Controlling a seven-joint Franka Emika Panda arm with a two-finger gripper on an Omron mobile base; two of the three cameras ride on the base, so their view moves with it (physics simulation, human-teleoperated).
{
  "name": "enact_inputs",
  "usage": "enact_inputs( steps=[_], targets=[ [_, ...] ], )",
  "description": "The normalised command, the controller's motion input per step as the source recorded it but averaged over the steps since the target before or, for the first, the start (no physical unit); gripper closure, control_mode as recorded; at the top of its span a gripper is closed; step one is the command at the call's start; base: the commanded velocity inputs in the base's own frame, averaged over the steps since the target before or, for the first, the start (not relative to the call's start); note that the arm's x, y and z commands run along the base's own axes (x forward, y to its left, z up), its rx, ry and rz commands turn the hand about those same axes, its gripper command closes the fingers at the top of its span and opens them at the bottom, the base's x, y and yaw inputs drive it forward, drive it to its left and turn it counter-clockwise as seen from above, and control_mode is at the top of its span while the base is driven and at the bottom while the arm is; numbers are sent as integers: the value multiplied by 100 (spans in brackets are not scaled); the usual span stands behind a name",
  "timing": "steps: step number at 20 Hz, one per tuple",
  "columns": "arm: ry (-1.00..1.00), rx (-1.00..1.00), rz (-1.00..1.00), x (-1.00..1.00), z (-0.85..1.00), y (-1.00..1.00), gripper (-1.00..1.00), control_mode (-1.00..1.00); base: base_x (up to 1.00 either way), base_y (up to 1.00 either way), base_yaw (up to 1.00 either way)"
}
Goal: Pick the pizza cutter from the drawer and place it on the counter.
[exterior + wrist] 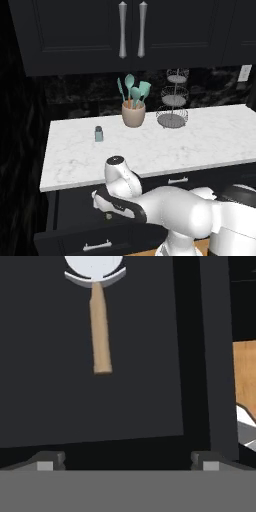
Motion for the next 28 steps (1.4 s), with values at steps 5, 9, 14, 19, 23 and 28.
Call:
enact_inputs(
  steps=[5, 9, 14, 19, 23, 28],
  targets=[
    [3, 0, 9, -5, -21, 16, -100, -100, 0, 0, 0],
    [0, 0, 4, -40, -9, 14, -100, -100, 0, 0, 0],
    [4, 0, 0, -38, -12, 11, -100, -100, 0, 0, 0],
    [8, 0, 0, -46, -27, 4, -100, -100, 0, 0, 0],
    [8, 0, 0, -56, -20, 4, -100, -100, 0, 0, 0],
    [2, 0, 0, -75, -2, 17, -100, -100, 0, 0, 0]
  ],
)
